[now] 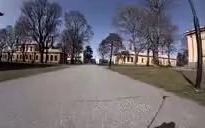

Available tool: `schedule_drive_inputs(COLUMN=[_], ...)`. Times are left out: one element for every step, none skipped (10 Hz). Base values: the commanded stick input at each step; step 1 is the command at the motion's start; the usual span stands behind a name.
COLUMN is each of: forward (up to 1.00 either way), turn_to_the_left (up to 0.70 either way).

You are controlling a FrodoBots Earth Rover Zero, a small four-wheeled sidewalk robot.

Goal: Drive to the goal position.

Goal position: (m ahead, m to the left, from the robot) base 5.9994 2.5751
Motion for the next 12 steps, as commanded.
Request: schedule_drive_inputs(forward=[0.85, 0.85, 0.85, 0.85, 0.85, 0.85, 0.85, 0.85, 0.85, 0.85, 0.85, 0.85], turn_to_the_left=[0.00, 0.00, 0.00, 0.00, 0.00, 0.00, 0.00, 0.00, 0.00, 0.00, 0.00, 0.00])
